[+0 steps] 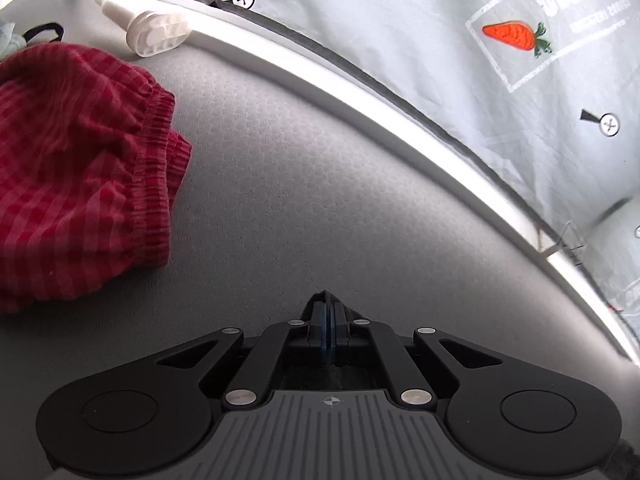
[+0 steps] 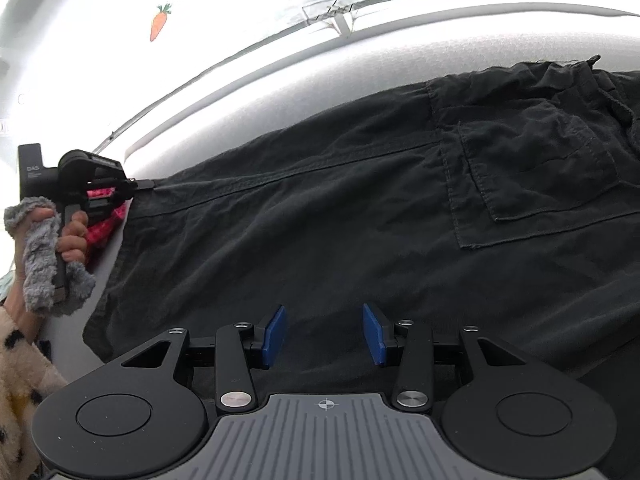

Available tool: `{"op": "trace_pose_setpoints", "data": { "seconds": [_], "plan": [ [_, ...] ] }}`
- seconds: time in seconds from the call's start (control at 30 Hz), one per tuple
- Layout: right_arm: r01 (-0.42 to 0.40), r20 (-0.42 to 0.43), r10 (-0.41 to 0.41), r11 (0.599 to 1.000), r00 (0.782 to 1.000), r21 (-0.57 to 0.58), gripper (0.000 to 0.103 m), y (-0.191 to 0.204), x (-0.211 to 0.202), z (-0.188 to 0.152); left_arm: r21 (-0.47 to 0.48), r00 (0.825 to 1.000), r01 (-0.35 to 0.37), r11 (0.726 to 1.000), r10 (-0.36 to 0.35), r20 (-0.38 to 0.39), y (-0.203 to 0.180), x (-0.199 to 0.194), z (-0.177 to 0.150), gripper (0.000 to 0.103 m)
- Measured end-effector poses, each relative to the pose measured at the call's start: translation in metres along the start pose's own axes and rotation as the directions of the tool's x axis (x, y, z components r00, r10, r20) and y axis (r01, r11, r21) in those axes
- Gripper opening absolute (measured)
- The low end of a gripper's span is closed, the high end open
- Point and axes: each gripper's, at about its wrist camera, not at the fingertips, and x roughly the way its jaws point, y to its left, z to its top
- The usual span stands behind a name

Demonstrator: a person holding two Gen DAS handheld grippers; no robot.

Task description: Fold clothes

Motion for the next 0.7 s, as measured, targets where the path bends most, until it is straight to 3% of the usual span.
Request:
{"op": "trace_pose_setpoints", "data": {
  "seconds": [0.17, 0.2, 0.3, 0.37, 0.43, 0.47, 0.5, 0.6, 0.7],
  "plan": [
    [0.083, 0.118, -0.085, 0.996, 0.989, 0.023, 0.055, -0.013, -0.022, 0.006, 0.053, 0.999, -0.045, 0.998, 0.044, 0.018, -0.006, 0.008, -0.007, 0.004],
    [0.106, 0.154, -0.112, 0.993, 0.982, 0.044, 0.055, -0.019, -0.03, 0.008, 0.06, 0.998, -0.057, 0.997, 0.056, 0.021, -0.006, 0.008, -0.005, 0.006],
    [0.222, 0.241, -0.256, 0.962, 0.936, 0.16, 0.071, -0.057, -0.058, 0.015, 0.059, 0.994, -0.102, 0.993, 0.101, 0.034, -0.004, 0.008, -0.001, 0.014],
    [0.259, 0.243, -0.303, 0.946, 0.922, 0.197, 0.072, -0.077, -0.067, 0.016, 0.064, 0.984, -0.17, 0.983, 0.167, 0.057, -0.001, 0.005, 0.001, 0.014],
    [0.3, 0.209, -0.354, 0.92, 0.912, 0.251, 0.072, -0.107, -0.069, 0.014, 0.1, 0.959, -0.273, 0.957, 0.264, 0.101, 0.002, 0.0, 0.001, 0.015],
    [0.305, 0.197, -0.363, 0.913, 0.911, 0.271, 0.072, -0.118, -0.069, 0.012, 0.097, 0.954, -0.291, 0.952, 0.281, 0.1, 0.007, -0.003, 0.001, 0.015],
    [0.311, 0.164, -0.37, 0.902, 0.914, 0.3, 0.07, -0.134, -0.066, 0.009, 0.088, 0.956, -0.287, 0.954, 0.279, 0.093, 0.01, -0.005, 0.001, 0.015],
    [0.282, 0.185, -0.349, 0.908, 0.919, 0.311, 0.067, -0.154, -0.065, 0.003, 0.065, 0.96, -0.272, 0.96, 0.266, 0.087, 0.015, -0.029, -0.01, 0.025],
    [0.299, 0.243, -0.378, 0.904, 0.894, 0.306, 0.068, -0.156, -0.075, -0.001, 0.098, 0.961, -0.267, 0.959, 0.257, 0.104, 0.008, -0.053, -0.032, 0.039]
  ]
}}
